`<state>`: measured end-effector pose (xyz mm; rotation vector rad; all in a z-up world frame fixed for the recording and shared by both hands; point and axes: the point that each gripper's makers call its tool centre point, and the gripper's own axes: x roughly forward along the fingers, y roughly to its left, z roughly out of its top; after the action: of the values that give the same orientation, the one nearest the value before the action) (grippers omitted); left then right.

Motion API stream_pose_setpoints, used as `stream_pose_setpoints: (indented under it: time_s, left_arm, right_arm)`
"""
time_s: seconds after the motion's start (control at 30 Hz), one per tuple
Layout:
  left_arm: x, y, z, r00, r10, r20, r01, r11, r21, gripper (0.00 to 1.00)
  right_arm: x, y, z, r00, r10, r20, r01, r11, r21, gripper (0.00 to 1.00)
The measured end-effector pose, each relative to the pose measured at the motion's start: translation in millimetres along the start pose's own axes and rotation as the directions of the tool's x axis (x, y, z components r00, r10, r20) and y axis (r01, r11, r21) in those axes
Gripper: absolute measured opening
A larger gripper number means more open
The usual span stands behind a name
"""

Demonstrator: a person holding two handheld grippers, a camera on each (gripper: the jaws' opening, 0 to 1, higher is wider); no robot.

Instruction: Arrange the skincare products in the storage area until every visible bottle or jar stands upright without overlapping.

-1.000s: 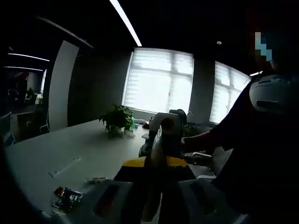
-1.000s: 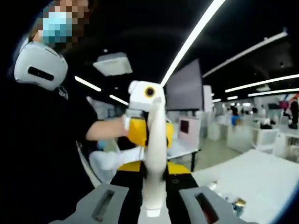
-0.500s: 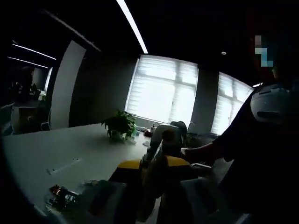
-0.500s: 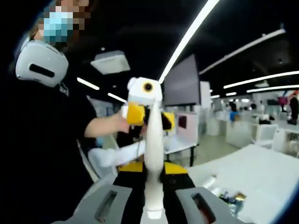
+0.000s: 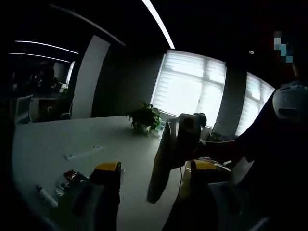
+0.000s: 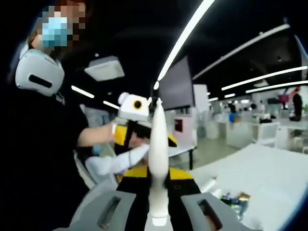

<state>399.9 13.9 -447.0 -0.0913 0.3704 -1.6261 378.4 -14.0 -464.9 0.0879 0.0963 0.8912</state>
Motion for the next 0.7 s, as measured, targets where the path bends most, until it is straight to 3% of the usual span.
stream_pose_setpoints:
  time_s: [0.3, 0.4, 0.7]
  left_arm:
    - [0.1, 21.5, -32.9, 0.985, 0.159, -0.062, -0.157, 0.987, 0.036, 0.92]
    - [2.1, 22.6, -41.3, 0.982, 0.175, -0.071, -0.172, 0.984, 0.043, 0.99]
    - [-4.3, 25.0, -61.6, 0.968, 0.230, -0.101, -0.228, 0.973, 0.035, 0.99]
  right_arm:
    - [-2.5, -13.0, -10.0, 1.000, -0.021, -0.010, 0.021, 1.000, 0.006, 0.04]
    - [-3.5, -17.6, -11.9, 1.000, -0.027, -0.008, 0.027, 1.000, 0.009, 0.04]
    - [-6.9, -33.2, -16.4, 0.999, -0.042, 0.008, 0.042, 0.999, 0.011, 0.04]
